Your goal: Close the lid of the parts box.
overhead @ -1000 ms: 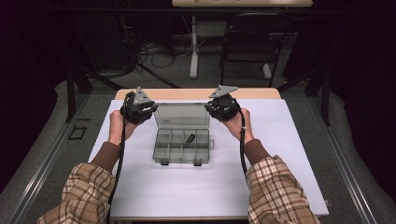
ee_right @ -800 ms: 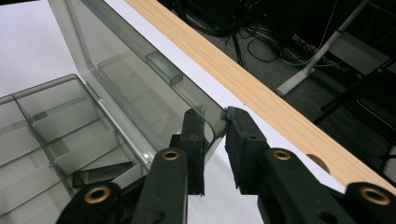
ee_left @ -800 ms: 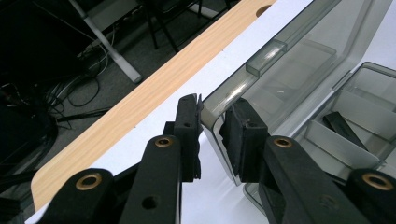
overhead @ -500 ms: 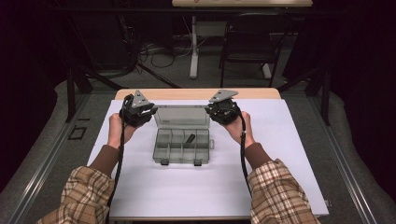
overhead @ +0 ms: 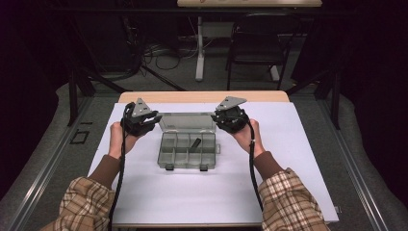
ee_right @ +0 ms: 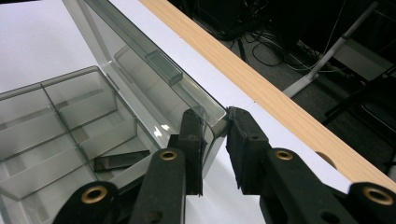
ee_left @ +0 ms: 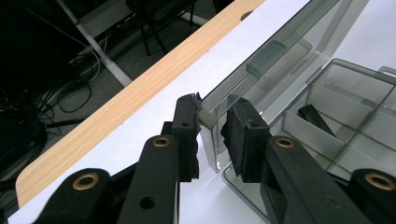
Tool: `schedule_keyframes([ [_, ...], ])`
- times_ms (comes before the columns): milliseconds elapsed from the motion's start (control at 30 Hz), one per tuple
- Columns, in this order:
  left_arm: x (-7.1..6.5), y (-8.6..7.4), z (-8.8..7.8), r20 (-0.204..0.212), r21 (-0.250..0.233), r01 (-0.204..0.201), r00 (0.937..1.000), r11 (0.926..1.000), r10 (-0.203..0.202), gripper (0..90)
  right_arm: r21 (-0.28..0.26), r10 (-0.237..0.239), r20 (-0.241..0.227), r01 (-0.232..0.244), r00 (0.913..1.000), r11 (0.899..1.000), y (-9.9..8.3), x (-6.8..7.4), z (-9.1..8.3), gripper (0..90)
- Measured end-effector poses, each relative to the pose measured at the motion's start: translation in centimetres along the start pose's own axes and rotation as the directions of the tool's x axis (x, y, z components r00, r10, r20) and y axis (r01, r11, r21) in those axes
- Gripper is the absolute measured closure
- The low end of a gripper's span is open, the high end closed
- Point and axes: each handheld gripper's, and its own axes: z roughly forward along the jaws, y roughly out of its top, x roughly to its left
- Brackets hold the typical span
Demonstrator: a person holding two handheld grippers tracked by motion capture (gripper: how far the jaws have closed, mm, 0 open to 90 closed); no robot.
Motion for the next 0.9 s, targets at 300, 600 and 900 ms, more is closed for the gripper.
schedule_keyframes([
  [300, -0.4, -0.6, -0.5, 0.022, -0.011, 0.006, 0.9997, 0.9999, -0.006, 71.9, 0.003, -0.025, -0.002, 0.025, 0.9997, 1.0, -0.4, 0.7, -0.5, 75.3],
  [600, -1.2, -1.3, -1.0, 0.024, -0.005, 0.0, 0.9997, 1.0, 0.0, 70.9, 0.013, -0.066, -0.003, 0.067, 0.9978, 0.998, -0.8, 1.4, -0.8, 74.9],
  [900, -1.4, -1.4, -1.1, 0.023, 0.013, -0.004, 0.9997, 0.9999, 0.004, 68.0, 0.019, -0.083, -0.001, 0.083, 0.9966, 0.996, -1.1, 1.9, -0.8, 75.0],
])
